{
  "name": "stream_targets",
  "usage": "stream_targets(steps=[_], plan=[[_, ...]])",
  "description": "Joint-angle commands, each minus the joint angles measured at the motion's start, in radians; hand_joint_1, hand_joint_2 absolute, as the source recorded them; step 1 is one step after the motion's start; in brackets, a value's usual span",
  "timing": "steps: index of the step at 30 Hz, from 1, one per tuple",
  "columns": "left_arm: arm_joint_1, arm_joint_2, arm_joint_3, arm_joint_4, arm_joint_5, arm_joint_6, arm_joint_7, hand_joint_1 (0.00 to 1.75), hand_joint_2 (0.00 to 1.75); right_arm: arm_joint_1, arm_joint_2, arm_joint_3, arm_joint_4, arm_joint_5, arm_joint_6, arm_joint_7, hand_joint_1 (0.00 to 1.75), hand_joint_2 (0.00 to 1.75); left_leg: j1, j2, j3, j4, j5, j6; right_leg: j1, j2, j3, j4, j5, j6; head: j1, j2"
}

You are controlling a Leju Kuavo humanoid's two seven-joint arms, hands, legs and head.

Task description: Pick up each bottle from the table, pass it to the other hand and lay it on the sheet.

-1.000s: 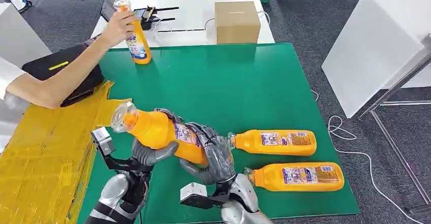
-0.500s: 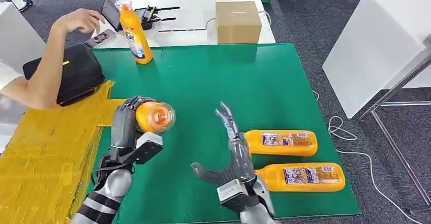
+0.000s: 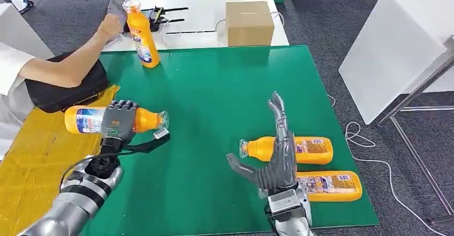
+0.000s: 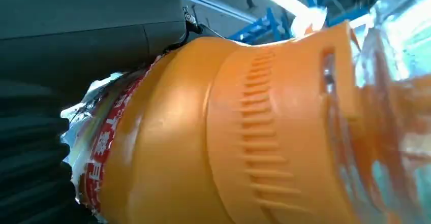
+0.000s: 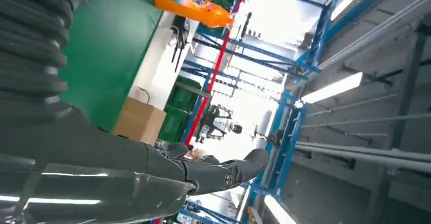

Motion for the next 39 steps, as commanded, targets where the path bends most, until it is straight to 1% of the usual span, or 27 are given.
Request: stream_targets(steps=[1,3,7,10,11,12,13,14,15,16,17,18,20,21,26,27,29,30,34,39], plan=[[-0.243,0.074,-0.065,0.445,-0.001,-0.064,-0.001,1.75,1.75,-0.031,-0.028,-0.025,0.016,0.003,-0.003,-0.004,0.00,1.75,0.001,0.000,0.000,0.000,0.000,0.000,0.001,0.000,0.001,0.000,0.000,0.001,0.000,0.000],[-0.243,0.074,-0.065,0.445,-0.001,-0.064,-0.001,1.75,1.75,-0.031,-0.028,-0.025,0.016,0.003,-0.003,-0.004,0.00,1.75,0.002,0.001,0.001,0.000,-0.001,0.000,0.001,0.001,0.002,0.000,0.000,0.001,0.000,0.000],[-0.243,0.066,-0.057,0.448,0.000,-0.067,0.003,1.75,1.75,-0.030,-0.029,-0.026,0.014,0.003,-0.004,-0.004,0.00,1.75,0.001,-0.001,0.001,0.000,-0.001,0.000,0.001,-0.001,0.002,-0.001,0.000,0.001,0.000,0.000],[-0.236,0.064,0.009,0.466,0.024,-0.069,-0.011,1.75,1.75,-0.029,-0.032,-0.025,0.014,0.005,-0.009,-0.001,0.00,1.75,0.001,0.000,0.000,0.000,-0.001,0.000,0.001,0.000,0.001,-0.001,0.000,0.001,0.000,0.000],[-0.228,0.057,0.061,0.472,0.067,-0.059,-0.056,1.75,1.75,-0.030,-0.032,-0.025,0.016,0.006,-0.012,0.000,0.00,1.75,0.002,0.000,0.001,0.000,-0.001,0.000,0.001,0.000,0.002,-0.001,0.000,0.001,0.000,0.000],[-0.224,0.053,0.083,0.475,0.084,-0.056,-0.081,1.75,1.75,-0.031,-0.032,-0.025,0.016,0.006,-0.013,0.001,0.00,1.75,0.001,0.001,0.000,0.000,-0.001,0.000,0.000,0.001,0.001,-0.001,0.000,0.001,0.000,0.000],[-0.218,0.047,0.101,0.480,0.100,-0.060,-0.102,1.75,1.75,-0.031,-0.033,-0.025,0.016,0.007,-0.014,0.002,0.00,1.75,0.001,0.001,-0.001,0.000,0.000,0.000,0.000,0.001,0.001,0.000,0.000,0.001,0.000,0.000],[-0.216,0.045,0.101,0.480,0.100,-0.058,-0.103,1.75,1.75,-0.031,-0.033,-0.025,0.016,0.007,-0.014,0.002,0.00,1.75,0.002,0.001,0.002,0.000,-0.001,-0.001,0.001,0.001,0.004,-0.002,0.000,0.001,0.000,0.000],[-0.214,0.044,0.102,0.480,0.100,-0.057,-0.102,1.75,1.75,-0.031,-0.034,-0.026,0.016,0.007,-0.014,0.002,0.00,1.75,0.001,0.000,0.000,0.000,0.000,0.000,0.000,0.000,0.001,-0.001,0.000,0.001,0.000,0.000],[-0.213,0.040,0.108,0.482,0.105,-0.060,-0.108,1.73,1.75,-0.031,-0.034,-0.025,0.016,0.007,-0.014,0.002,0.00,1.75,0.002,-0.001,0.001,0.000,-0.001,-0.001,0.001,-0.001,0.003,-0.002,0.000,0.001,0.000,0.000],[-0.207,0.030,0.140,0.480,0.135,-0.067,-0.146,0.19,1.75,-0.032,-0.033,-0.026,0.017,0.008,-0.015,0.004,0.00,1.75,0.001,-0.001,0.000,0.000,0.000,0.000,0.000,-0.001,0.001,-0.001,0.000,0.001,0.000,0.000],[-0.205,0.024,0.152,0.479,0.147,-0.071,-0.161,0.00,1.75,-0.031,-0.033,-0.026,0.017,0.008,-0.015,0.004,0.00,1.75,0.001,-0.001,0.001,0.000,-0.001,0.000,0.001,-0.001,0.003,-0.002,0.000,0.001,0.000,0.000],[-0.197,0.009,0.172,0.477,0.165,-0.083,-0.187,0.00,1.75,-0.033,-0.032,-0.025,0.020,0.009,-0.012,0.009,0.00,1.75,0.000,-0.001,0.000,0.000,0.000,0.000,0.000,-0.001,0.001,-0.001,0.000,0.001,0.000,0.000],[-0.192,0.003,0.181,0.473,0.173,-0.088,-0.198,0.00,1.75,-0.033,-0.032,-0.025,0.023,0.010,-0.010,0.011,0.00,1.75,0.001,-0.002,0.001,-0.001,0.000,0.000,0.000,-0.002,0.003,-0.002,0.000,0.001,0.000,0.000],[-0.177,-0.003,0.199,0.468,0.190,-0.103,-0.209,0.00,1.75,-0.036,-0.028,-0.027,0.032,0.010,-0.003,0.016,0.00,1.75,0.001,-0.001,0.001,-0.001,0.000,0.000,0.000,-0.001,0.002,-0.002,0.000,0.001,0.000,0.000],[-0.168,-0.001,0.206,0.460,0.192,-0.088,-0.207,0.00,1.75,-0.038,-0.026,-0.028,0.035,0.010,-0.001,0.018,0.00,1.75,0.000,0.000,0.000,-0.001,0.000,0.000,0.000,0.000,0.001,-0.001,0.000,0.001,0.000,0.000],[-0.159,-0.002,0.220,0.459,0.196,-0.074,-0.214,0.00,1.75,-0.038,-0.024,-0.029,0.039,0.010,0.002,0.018,0.00,1.75,0.001,0.000,0.003,-0.001,-0.001,0.000,0.001,-0.001,0.005,-0.003,0.000,0.002,0.000,0.000],[-0.159,-0.002,0.220,0.459,0.196,-0.074,-0.214,0.00,1.75,-0.038,-0.024,-0.029,0.039,0.010,0.002,0.018,0.00,1.75,0.000,0.000,0.001,-0.001,0.000,0.000,0.000,0.000,0.002,-0.001,0.000,0.001,0.000,0.000],[-0.153,-0.007,0.231,0.455,0.198,-0.063,-0.220,0.00,1.75,-0.040,-0.024,-0.029,0.043,0.010,0.007,0.019,0.00,1.75,0.001,0.000,0.003,-0.001,-0.001,0.000,0.001,0.000,0.004,-0.002,0.000,0.001,0.000,0.000],[-0.129,-0.023,0.263,0.432,0.218,-0.008,-0.251,0.00,1.75,-0.038,-0.021,-0.034,0.054,0.010,0.006,0.021,0.00,1.75,0.000,-0.001,0.001,-0.001,0.000,0.000,0.000,0.000,0.002,-0.002,0.000,0.001,0.000,0.000]])
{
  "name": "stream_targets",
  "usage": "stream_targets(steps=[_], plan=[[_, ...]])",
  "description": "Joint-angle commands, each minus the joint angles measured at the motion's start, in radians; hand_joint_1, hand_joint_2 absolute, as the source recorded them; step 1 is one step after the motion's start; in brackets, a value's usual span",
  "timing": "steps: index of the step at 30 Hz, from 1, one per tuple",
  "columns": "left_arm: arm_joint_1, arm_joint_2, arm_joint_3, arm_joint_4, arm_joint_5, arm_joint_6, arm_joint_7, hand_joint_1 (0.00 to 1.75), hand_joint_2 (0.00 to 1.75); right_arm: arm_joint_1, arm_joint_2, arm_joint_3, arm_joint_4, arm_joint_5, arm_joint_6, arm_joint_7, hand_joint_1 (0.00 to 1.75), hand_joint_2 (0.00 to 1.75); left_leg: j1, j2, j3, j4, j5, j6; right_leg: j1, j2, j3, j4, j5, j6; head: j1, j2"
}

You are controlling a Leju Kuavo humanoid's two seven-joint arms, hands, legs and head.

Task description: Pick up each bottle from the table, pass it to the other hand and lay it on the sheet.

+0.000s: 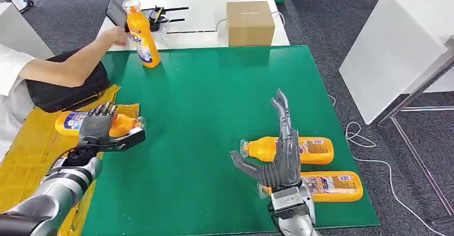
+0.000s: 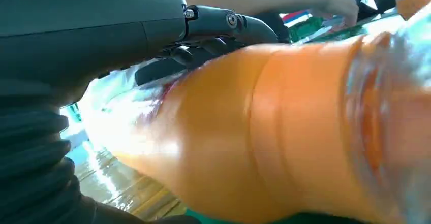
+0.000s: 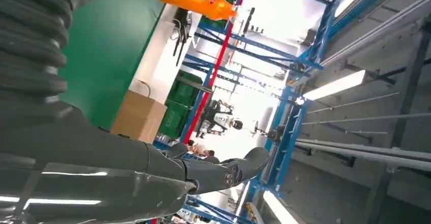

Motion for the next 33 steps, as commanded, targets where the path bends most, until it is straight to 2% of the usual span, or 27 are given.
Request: stream_targets(steps=[1,4,6,13,14,20,25,29,31,33], plan=[[0.013,-0.043,0.075,0.023,0.019,0.053,-0.033,0.00,1.75,-0.030,-0.011,-0.020,0.059,-0.002,0.004,0.008,0.00,1.75,0.001,0.000,0.003,-0.002,0.000,0.000,0.001,-0.001,0.004,-0.003,0.000,0.001,0.000,0.000],[0.026,-0.051,0.098,-0.007,0.041,0.100,-0.061,0.00,1.75,-0.027,-0.010,-0.023,0.062,0.000,0.001,0.008,0.00,1.75,0.001,-0.001,0.002,-0.001,0.000,0.000,0.001,-0.001,0.002,-0.002,0.000,0.001,0.000,0.000],[0.025,-0.042,0.059,-0.029,-0.024,0.100,-0.007,0.00,1.75,-0.024,-0.009,-0.026,0.062,0.003,0.002,0.009,0.00,1.75,0.001,0.000,0.002,-0.001,0.000,0.000,0.001,-0.001,0.002,-0.002,0.000,0.001,0.000,0.000],[0.021,-0.062,-0.011,-0.212,-0.088,-0.120,0.036,0.00,1.75,0.011,0.014,-0.072,0.033,0.046,0.030,0.030,0.00,1.75,0.001,-0.005,-0.001,0.001,0.000,0.000,0.001,-0.005,0.001,-0.001,-0.001,0.001,0.000,0.000],[0.022,-0.061,-0.018,-0.220,-0.093,-0.125,0.037,0.00,0.00,0.013,0.015,-0.074,0.033,0.047,0.031,0.030,0.00,1.75,0.002,-0.005,0.000,0.001,0.000,0.000,0.002,-0.005,0.002,-0.001,-0.001,0.001,0.000,0.000],[0.054,-0.052,-0.067,-0.310,-0.149,-0.099,0.089,0.00,0.00,0.030,0.021,-0.091,0.027,0.057,0.032,0.031,0.00,1.75,0.001,-0.002,0.001,0.000,0.000,0.000,0.001,-0.002,0.002,-0.001,0.000,0.001,0.000,0.000],[0.124,-0.046,-0.099,-0.465,-0.201,-0.093,0.123,0.00,0.00,0.054,0.024,-0.111,0.021,0.068,0.029,0.031,0.00,1.75,0.001,-0.002,0.002,-0.001,0.000,0.000,0.001,-0.002,0.002,-0.002,-0.001,0.001,0.000,0.000],[0.124,-0.046,-0.099,-0.465,-0.201,-0.093,0.123,0.00,0.00,0.054,0.024,-0.111,0.021,0.068,0.029,0.031,0.00,1.75,0.001,-0.001,0.001,0.000,-0.001,0.000,0.001,-0.001,0.002,-0.001,0.000,0.001,0.000,0.000],[0.144,-0.019,-0.141,-0.507,-0.202,-0.049,0.169,0.00,0.00,0.061,0.022,-0.115,0.020,0.071,0.027,0.031,0.00,1.75,0.001,-0.001,0.002,0.000,-0.001,0.000,0.001,-0.001,0.003,-0.002,0.000,0.001,0.000,0.000],[0.187,-0.028,-0.116,-0.570,-0.199,-0.030,0.152,0.00,0.00,0.074,0.020,-0.121,0.018,0.076,0.021,0.031,0.00,1.75,0.000,-0.001,0.001,-0.001,0.000,0.000,0.000,-0.001,0.001,-0.001,0.000,0.001,0.000,0.000]])
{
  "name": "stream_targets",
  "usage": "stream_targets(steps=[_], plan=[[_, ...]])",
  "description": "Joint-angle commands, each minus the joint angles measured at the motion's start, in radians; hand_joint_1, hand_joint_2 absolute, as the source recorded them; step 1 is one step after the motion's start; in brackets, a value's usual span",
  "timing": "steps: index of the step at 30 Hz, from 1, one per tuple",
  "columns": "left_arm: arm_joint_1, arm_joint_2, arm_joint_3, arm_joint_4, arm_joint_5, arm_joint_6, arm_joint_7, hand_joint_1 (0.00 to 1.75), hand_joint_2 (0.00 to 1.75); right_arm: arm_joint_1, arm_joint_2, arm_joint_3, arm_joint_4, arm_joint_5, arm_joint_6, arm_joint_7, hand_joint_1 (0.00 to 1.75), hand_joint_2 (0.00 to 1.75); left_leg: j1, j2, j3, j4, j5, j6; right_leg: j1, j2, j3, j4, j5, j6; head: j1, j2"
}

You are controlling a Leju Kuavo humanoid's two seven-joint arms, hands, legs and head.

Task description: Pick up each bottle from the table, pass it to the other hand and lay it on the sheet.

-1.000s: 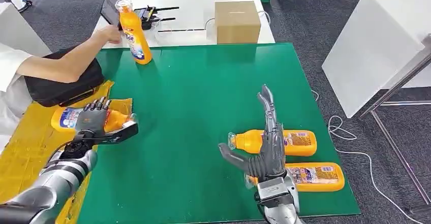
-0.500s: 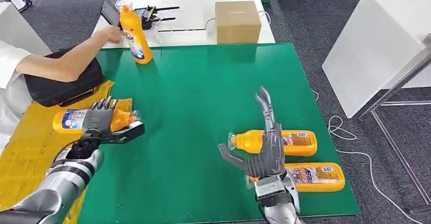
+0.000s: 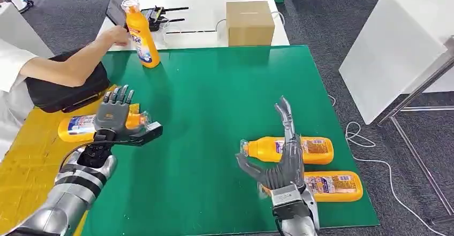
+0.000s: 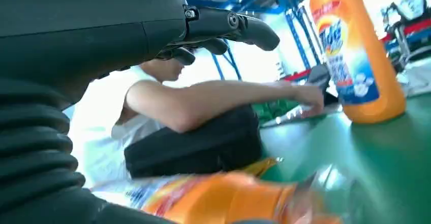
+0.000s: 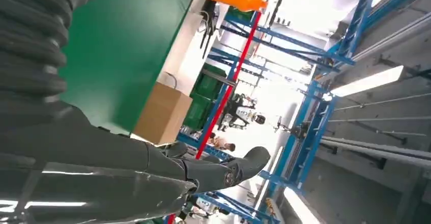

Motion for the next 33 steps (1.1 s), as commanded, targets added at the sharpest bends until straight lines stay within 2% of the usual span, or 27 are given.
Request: stream_targets(steps=[1,2,5,7,8,9,11,13,14,17,19,23,30,33], plan=[[0.079,0.006,-0.048,-0.181,0.047,0.055,-0.026,0.00,0.00,0.020,-0.008,-0.046,0.010,0.014,-0.012,0.002,0.00,1.75,0.001,0.000,0.003,-0.001,-0.001,0.000,0.001,-0.001,0.003,-0.002,0.000,0.001,0.000,0.000],[0.108,-0.012,-0.028,-0.230,0.147,0.046,-0.105,0.00,0.00,0.028,-0.011,-0.051,0.005,0.024,-0.018,0.004,0.00,1.75,0.001,0.000,0.003,-0.001,-0.001,0.000,0.001,-0.001,0.003,-0.002,0.000,0.001,0.000,0.000],[0.121,-0.013,-0.031,-0.254,0.145,0.043,-0.102,0.00,0.00,0.032,-0.014,-0.053,0.000,0.024,-0.020,0.004,0.00,1.75,0.001,-0.001,0.002,-0.001,-0.001,0.000,0.001,-0.001,0.002,-0.001,-0.001,0.001,0.000,0.000],[0.173,-0.024,-0.017,-0.341,0.301,0.023,-0.204,0.00,0.00,0.035,-0.025,-0.058,0.000,0.069,-0.024,0.025,0.00,1.75,0.001,-0.002,0.002,0.000,-0.001,0.000,0.001,-0.002,0.003,-0.002,-0.001,0.001,0.000,0.000],[0.179,-0.023,-0.018,-0.344,0.302,0.023,-0.205,0.00,0.00,0.035,-0.026,-0.060,0.000,0.069,-0.025,0.025,0.00,1.75,0.001,-0.001,0.002,-0.001,-0.001,0.000,0.001,-0.001,0.003,-0.002,-0.001,0.001,0.000,0.000],[0.216,-0.031,-0.009,-0.402,0.429,0.008,-0.280,0.00,0.00,0.034,-0.037,-0.060,0.004,0.113,-0.035,0.039,0.00,1.75,0.000,0.000,0.001,-0.001,-0.001,0.000,0.000,0.000,0.001,-0.001,0.000,0.001,0.000,0.000],[0.241,-0.034,-0.011,-0.433,0.457,0.004,-0.297,0.00,0.00,0.034,-0.043,-0.065,0.005,0.126,-0.042,0.042,0.00,1.75,0.001,0.001,0.003,-0.002,-0.001,0.000,0.001,0.000,0.004,-0.003,0.000,0.002,0.000,0.000],[0.305,-0.054,0.016,-0.526,0.721,-0.060,-0.433,0.00,0.00,0.032,-0.065,-0.062,0.008,0.271,-0.098,0.071,0.00,1.75,0.001,0.000,0.002,-0.001,-0.001,0.000,0.001,-0.001,0.003,-0.002,0.000,0.001,0.000,0.000],[0.338,-0.065,0.030,-0.570,0.825,-0.102,-0.473,0.00,1.75,0.033,-0.076,-0.061,0.005,0.331,-0.130,0.086,0.00,1.75,0.001,0.001,0.003,-0.001,-0.001,0.000,0.001,0.000,0.003,-0.003,0.000,0.001,0.000,0.000],[0.434,-0.067,0.068,-0.692,0.990,-0.153,-0.520,0.00,1.75,0.045,-0.128,-0.061,0.003,0.521,-0.160,0.178,0.00,1.75,0.001,0.002,0.003,-0.001,-0.002,0.000,0.000,0.002,0.002,-0.003,0.000,0.001,0.000,0.000],[0.491,-0.089,0.146,-0.772,1.203,-0.223,-0.550,0.00,1.75,0.060,-0.180,-0.075,0.018,0.614,-0.117,0.266,0.00,1.75,0.000,0.003,0.002,-0.001,-0.002,0.000,0.000,0.002,0.002,-0.002,0.000,0.001,0.000,0.000],[0.537,-0.123,0.259,-0.820,1.404,-0.310,-0.581,0.00,1.75,0.081,-0.256,-0.124,0.076,0.606,-0.028,0.300,0.00,1.75,0.001,0.003,0.004,-0.002,-0.002,0.000,0.001,0.002,0.004,-0.004,0.000,0.002,0.000,0.000],[0.541,-0.139,0.272,-0.812,1.417,-0.319,-0.585,0.00,1.75,0.094,-0.280,-0.148,0.083,0.615,-0.008,0.315,0.00,1.75,0.001,0.000,0.001,-0.002,-0.002,0.000,0.000,-0.001,0.003,-0.004,0.000,0.001,0.000,0.000],[0.554,-0.146,0.278,-0.820,1.424,-0.322,-0.591,0.00,1.75,0.109,-0.315,-0.182,0.084,0.627,0.019,0.368,0.00,1.75,0.000,0.000,0.000,-0.001,-0.002,0.000,0.000,0.000,0.002,-0.003,-0.001,0.001,0.000,0.000]])
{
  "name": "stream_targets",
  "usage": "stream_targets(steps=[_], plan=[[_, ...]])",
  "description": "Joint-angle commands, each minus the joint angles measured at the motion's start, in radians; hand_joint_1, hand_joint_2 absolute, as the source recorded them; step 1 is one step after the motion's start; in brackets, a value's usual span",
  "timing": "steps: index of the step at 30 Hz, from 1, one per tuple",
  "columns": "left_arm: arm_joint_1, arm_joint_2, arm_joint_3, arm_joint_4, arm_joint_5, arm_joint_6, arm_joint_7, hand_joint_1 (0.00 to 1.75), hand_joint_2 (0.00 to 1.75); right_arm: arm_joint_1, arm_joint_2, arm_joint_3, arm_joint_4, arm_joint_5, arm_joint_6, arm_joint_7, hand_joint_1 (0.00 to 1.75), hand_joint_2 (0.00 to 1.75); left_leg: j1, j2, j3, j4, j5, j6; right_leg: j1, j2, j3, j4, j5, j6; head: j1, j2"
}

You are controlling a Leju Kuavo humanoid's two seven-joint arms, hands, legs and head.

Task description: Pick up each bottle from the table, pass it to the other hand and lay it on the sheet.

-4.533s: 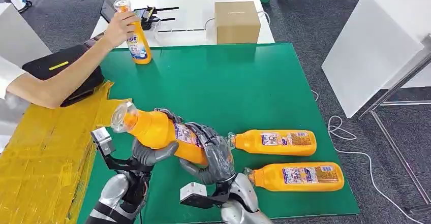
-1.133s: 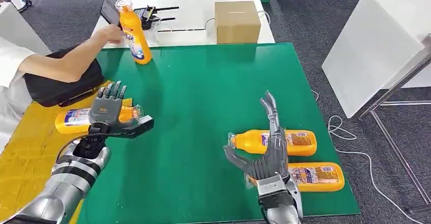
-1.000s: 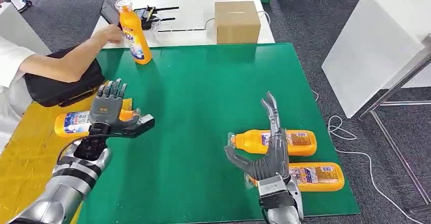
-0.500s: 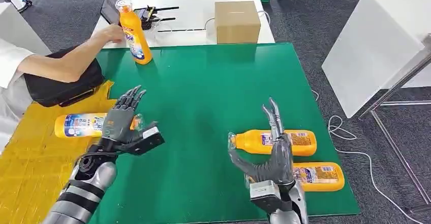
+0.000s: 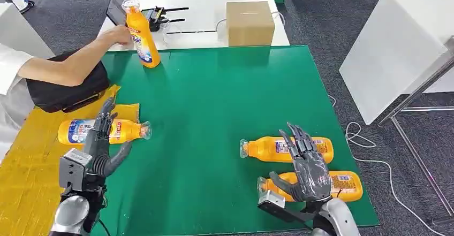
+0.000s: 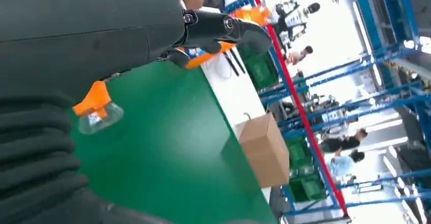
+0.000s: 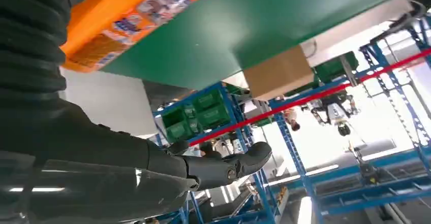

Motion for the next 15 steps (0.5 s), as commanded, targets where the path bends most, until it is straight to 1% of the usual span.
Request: stream_targets(steps=[1,4,9,12,13,15], plan=[[0.024,-0.050,0.070,-0.025,0.009,-0.008,-0.004,0.00,1.75,0.007,-0.083,-0.078,0.069,0.011,0.041,0.065,0.00,1.75,0.000,-0.001,0.002,-0.001,0.000,0.000,0.000,-0.001,0.002,-0.001,0.000,0.001,0.000,0.000],[0.027,-0.060,0.076,-0.026,0.013,-0.006,-0.004,0.00,1.75,0.012,-0.078,-0.110,0.084,0.035,0.042,0.077,0.00,1.75,0.001,-0.001,0.004,-0.002,-0.001,0.000,0.001,-0.002,0.004,-0.002,0.000,0.001,0.000,0.000],[0.022,-0.071,0.066,-0.020,0.019,-0.009,-0.002,0.00,1.75,-0.004,-0.061,-0.135,0.132,0.129,0.021,0.133,0.00,1.75,0.000,-0.001,0.003,-0.001,0.000,0.000,0.000,-0.001,0.003,-0.002,0.000,0.001,0.000,0.000],[0.003,-0.071,0.050,-0.006,0.018,-0.011,0.001,0.00,1.75,-0.056,-0.060,-0.148,0.195,0.222,0.005,0.183,0.00,1.75,0.001,0.000,0.003,-0.001,0.000,0.000,0.001,0.000,0.003,-0.002,0.001,0.001,0.000,0.000],[-0.005,-0.071,0.046,0.001,0.018,-0.012,0.003,0.00,1.75,-0.076,-0.057,-0.152,0.217,0.236,0.004,0.189,0.00,1.75,0.001,0.000,0.004,-0.002,0.000,0.000,0.001,0.000,0.004,-0.003,0.001,0.001,0.000,0.000],[-0.017,-0.070,0.040,0.011,0.018,-0.012,0.005,0.00,1.75,-0.112,-0.053,-0.160,0.249,0.238,0.014,0.186,0.00,1.75,0.001,0.001,0.002,-0.001,0.000,0.000,0.000,0.001,0.002,-0.002,0.001,0.001,0.000,0.000]])
